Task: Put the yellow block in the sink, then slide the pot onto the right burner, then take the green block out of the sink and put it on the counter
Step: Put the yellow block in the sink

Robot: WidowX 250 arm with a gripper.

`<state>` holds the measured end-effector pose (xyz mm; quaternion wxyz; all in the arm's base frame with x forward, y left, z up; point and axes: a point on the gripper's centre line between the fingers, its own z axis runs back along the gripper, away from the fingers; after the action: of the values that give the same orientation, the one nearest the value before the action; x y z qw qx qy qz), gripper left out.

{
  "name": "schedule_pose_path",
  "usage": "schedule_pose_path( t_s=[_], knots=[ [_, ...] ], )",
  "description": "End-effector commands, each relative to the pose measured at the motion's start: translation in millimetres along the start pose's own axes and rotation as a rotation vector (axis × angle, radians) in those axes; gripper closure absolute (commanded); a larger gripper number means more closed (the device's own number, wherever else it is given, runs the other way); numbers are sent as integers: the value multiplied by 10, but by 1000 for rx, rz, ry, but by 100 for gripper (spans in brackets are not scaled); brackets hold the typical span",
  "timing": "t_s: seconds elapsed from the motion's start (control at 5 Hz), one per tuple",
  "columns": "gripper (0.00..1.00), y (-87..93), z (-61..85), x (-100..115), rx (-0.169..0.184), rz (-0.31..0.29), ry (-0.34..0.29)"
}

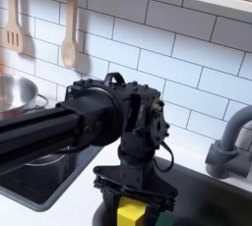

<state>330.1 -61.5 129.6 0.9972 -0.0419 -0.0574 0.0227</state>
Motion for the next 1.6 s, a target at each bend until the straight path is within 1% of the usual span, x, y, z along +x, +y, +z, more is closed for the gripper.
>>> schedule_pose_path(
  t_s=[0.0,0.2,0.4,0.6,0.8,1.0,1.2,1.4],
  knots=[
    [25,23,-6,-5,5,5,1],
    [0,25,-12,-20,7,5,2],
    [0,29,1,-23,16,7,-5],
    [0,26,4,-21,6,15,-8],
    [0,24,40,22,14,16,-18],
    [0,58,226,2,-2,31,-43],
    [0,193,411,46,8,77,-72],
    [0,188,595,34,-20,87,-86]
  ],
)
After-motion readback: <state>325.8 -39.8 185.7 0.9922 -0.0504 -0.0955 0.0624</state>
